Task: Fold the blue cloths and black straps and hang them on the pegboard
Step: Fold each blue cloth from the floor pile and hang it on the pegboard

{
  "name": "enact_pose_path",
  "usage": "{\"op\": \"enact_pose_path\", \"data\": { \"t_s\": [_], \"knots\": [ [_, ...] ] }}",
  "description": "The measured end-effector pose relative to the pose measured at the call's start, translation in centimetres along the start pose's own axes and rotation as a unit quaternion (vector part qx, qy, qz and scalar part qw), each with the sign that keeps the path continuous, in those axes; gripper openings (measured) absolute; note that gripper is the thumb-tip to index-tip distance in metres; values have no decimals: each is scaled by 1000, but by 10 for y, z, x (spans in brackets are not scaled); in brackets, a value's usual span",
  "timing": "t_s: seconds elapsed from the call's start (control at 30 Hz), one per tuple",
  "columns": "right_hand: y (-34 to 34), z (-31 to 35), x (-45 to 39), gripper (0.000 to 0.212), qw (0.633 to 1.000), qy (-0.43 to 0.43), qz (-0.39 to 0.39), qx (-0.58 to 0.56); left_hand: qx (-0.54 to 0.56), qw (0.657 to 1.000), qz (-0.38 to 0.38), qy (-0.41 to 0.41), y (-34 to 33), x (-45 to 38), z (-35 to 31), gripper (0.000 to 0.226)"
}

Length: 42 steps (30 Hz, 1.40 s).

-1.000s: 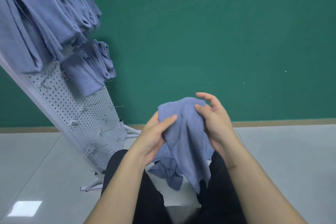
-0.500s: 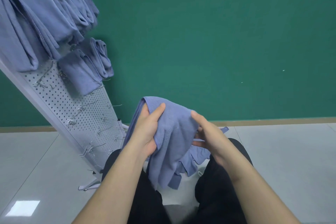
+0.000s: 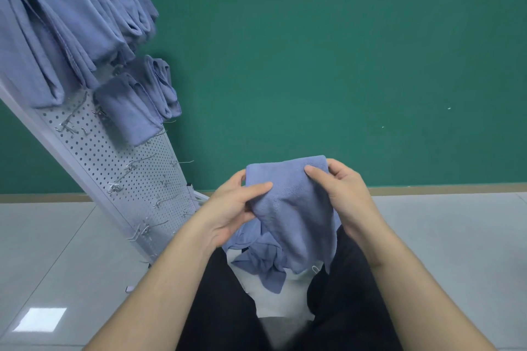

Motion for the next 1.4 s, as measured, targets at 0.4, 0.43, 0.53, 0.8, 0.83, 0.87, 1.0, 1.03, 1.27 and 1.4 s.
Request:
{"op": "enact_pose_path", "data": {
  "t_s": [0.4,0.43,0.53,0.8,0.83,0.87,1.0,1.03,1.27,1.4],
  "knots": [
    [6,23,-20,27,995,18,31,96,-50,993,-91,-51,24,-3,-28,14],
    [4,25,-21,23,995,13,39,94,-62,993,-81,-52,24,-4,-30,13],
    [2,30,-25,12,988,14,52,144,-127,988,-65,-63,26,-6,-38,18],
    [-2,22,-29,29,990,-82,107,36,-258,964,-17,-67,19,-12,-50,29],
    [-4,22,-29,34,988,-84,124,39,-258,963,-31,-72,21,-14,-53,27],
    [-5,21,-29,37,986,-79,135,57,-259,962,-42,-75,24,-16,-54,25],
    [-3,27,-39,39,973,-15,103,206,-242,967,-53,-66,28,-22,-55,22],
    [-3,28,-42,42,969,-4,94,230,-229,970,-52,-63,28,-23,-54,22],
    [3,31,-53,54,978,-19,67,197,-241,964,-85,-71,28,-26,-59,41],
    [0,30,-51,30,977,-58,96,181,-296,952,-43,-67,20,-27,-60,38]
  ]
}}
Point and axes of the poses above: each hand's wrist, its own x-axis away from the middle knuckle, its own y-axis out of the back of the hand, z = x × y, the point moved 10 cm from there along -x, towards the middle knuckle, and after that the axes turned 13 degrees about -x, right-handed, at the moved point
